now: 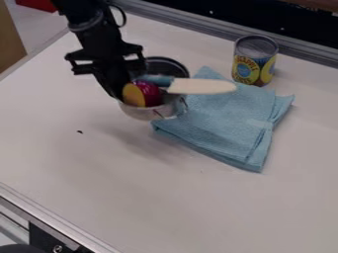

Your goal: Moves the pan on the leftside of the table

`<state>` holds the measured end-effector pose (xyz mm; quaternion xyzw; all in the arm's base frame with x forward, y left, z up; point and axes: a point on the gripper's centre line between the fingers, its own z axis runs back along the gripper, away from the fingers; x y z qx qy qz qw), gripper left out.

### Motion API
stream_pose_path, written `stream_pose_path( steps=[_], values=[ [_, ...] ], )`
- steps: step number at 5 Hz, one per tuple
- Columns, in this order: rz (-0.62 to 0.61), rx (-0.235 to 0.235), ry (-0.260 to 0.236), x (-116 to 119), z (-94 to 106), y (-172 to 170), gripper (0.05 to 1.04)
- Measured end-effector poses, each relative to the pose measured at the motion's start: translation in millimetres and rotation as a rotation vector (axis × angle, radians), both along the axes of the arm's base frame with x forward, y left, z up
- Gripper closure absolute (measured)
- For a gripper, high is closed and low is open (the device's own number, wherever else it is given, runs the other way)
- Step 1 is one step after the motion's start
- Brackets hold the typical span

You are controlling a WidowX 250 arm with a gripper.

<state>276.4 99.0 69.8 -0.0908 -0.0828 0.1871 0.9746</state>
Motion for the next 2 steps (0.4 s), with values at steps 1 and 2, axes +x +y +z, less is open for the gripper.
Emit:
stream_pose_path(
  steps=[1,2],
  values=[
    [0.107,-0.018,0.006,15,-5.0,33,1.028],
    [0.269,-0.067,-0.016,20,-11.5,51,1.028]
  ],
)
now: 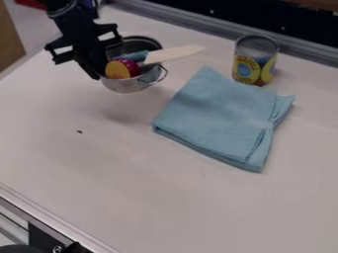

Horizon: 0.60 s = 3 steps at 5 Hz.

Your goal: Moves the pan on the leftside of the table

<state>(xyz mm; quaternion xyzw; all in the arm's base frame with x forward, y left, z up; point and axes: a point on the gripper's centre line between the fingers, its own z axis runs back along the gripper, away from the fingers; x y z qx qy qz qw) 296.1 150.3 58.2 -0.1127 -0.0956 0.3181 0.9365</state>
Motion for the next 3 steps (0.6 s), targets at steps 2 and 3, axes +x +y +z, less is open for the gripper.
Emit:
stream_pose_path(
  steps=[2,3],
  values=[
    [0.337,-0.01,-0.039,6,-13.0,26,1.028],
    [0.457,0.011,-0.025,7,-23.3,32,1.028]
  ],
)
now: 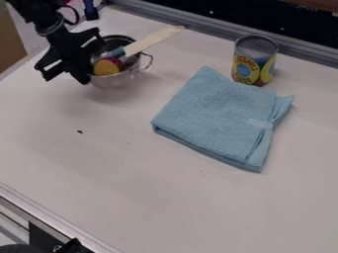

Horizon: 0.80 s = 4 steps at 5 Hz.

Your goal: Moves the pan on the leftside of the table

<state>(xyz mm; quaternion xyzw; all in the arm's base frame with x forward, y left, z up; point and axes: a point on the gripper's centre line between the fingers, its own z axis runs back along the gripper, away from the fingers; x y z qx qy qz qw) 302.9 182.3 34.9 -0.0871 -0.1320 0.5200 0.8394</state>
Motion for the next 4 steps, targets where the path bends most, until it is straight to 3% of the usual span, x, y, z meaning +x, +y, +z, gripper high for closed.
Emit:
stream_pose_path(
  steps=[1,2,4],
  values=[
    [0.076,-0.027,0.042,1,-12.8,4,1.028],
    [0.056,-0.003,0.05,4,-15.2,-1,1.028],
    [0.039,-0.022,0.114,-4,-20.4,-12,1.005]
  ],
)
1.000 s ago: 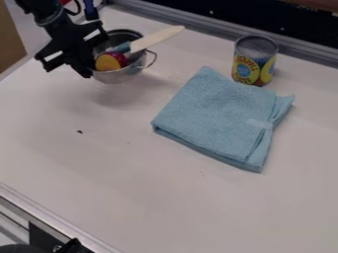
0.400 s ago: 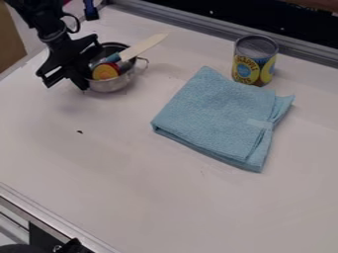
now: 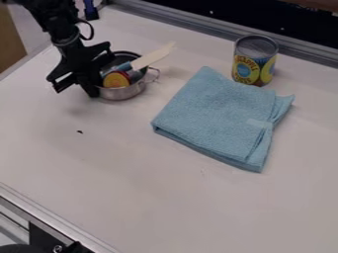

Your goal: Moves the pan on the leftside of the table

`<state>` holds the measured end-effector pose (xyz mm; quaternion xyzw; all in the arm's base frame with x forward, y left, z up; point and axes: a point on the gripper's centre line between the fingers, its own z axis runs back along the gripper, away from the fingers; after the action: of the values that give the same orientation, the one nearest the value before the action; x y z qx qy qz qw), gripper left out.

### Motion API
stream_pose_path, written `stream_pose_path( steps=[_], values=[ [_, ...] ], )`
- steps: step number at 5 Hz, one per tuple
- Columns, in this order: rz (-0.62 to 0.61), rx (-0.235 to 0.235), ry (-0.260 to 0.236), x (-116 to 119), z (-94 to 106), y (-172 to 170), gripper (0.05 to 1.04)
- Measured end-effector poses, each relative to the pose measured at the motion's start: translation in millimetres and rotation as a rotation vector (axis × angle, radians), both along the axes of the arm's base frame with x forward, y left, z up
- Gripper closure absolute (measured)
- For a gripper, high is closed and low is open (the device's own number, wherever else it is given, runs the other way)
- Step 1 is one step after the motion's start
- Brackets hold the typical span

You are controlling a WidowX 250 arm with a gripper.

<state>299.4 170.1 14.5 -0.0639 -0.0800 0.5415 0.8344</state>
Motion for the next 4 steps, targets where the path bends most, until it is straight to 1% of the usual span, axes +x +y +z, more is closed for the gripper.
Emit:
stream_pose_path(
  steps=[1,2,3,4],
  values=[
    [0.01,0.003,0.016,-1,1.5,2,0.859],
    [0.021,0.027,0.012,-2,12.7,4,0.626],
    [0.046,0.032,0.015,-1,31.6,7,0.335],
    [0.038,0.032,-0.019,-4,58.4,5,0.1]
  ],
)
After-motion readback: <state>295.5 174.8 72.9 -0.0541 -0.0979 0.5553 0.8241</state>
